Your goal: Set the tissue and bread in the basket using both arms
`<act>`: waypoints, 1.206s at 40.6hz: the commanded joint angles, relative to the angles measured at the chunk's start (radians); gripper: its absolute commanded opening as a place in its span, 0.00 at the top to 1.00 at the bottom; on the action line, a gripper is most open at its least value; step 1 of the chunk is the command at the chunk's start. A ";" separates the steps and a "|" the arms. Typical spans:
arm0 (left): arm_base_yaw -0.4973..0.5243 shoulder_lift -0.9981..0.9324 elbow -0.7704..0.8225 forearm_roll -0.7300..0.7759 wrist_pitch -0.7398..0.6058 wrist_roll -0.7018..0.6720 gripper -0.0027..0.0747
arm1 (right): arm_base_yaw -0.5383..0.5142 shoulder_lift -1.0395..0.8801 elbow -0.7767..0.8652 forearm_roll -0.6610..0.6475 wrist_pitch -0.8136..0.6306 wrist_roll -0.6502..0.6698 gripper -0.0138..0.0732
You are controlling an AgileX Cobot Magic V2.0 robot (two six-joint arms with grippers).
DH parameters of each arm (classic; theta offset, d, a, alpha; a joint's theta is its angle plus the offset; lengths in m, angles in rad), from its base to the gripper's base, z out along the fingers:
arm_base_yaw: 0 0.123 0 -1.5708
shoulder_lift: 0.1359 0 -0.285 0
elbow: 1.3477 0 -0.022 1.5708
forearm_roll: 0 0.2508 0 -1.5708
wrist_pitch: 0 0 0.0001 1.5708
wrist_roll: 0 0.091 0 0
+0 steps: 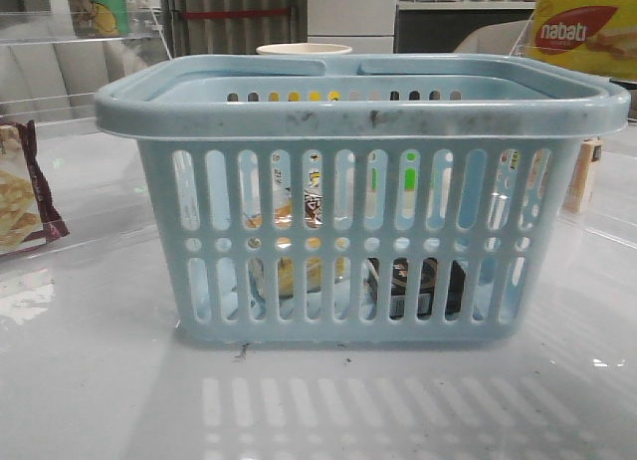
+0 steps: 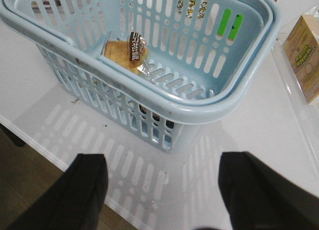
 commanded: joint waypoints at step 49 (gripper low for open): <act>-0.007 -0.037 0.062 0.031 -0.142 -0.002 0.85 | -0.001 0.001 -0.018 -0.032 -0.023 -0.065 0.78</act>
